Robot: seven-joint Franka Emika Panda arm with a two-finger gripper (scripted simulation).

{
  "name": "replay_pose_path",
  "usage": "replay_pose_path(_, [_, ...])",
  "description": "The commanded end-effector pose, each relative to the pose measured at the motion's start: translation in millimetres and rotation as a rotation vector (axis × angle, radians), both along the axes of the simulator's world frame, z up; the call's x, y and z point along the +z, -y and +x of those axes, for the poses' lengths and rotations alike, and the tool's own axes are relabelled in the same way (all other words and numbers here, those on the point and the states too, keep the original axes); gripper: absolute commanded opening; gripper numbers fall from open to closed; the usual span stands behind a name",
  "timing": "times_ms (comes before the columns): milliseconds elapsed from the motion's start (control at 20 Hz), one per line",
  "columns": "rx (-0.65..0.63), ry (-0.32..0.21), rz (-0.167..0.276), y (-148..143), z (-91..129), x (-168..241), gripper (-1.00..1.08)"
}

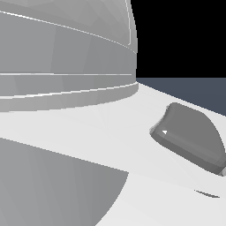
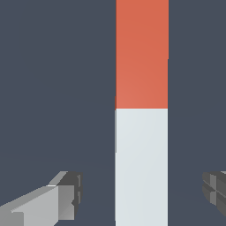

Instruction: Insert the peg into the horizontal hole in a box.

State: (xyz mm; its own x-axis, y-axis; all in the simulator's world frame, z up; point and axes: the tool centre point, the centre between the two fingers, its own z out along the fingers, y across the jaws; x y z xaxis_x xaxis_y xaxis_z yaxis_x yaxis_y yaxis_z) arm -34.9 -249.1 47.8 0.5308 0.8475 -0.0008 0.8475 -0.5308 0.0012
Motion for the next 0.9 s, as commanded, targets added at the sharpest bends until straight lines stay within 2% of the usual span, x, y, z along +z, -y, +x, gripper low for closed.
replay_pose_path(0, [-0.002,-0.001,0.001,0.0,-1.2,-14.2,1.0])
replay_pose_path(350, [-0.003,-0.001,0.001,0.4,-0.3,-29.8,1.0])
replay_pose_path(400, [-0.003,-0.001,0.001,0.4,-0.3,-29.8,-1.0])
replay_pose_path(850, [-0.003,-0.001,0.001,0.4,-0.3,-29.8,-1.0])
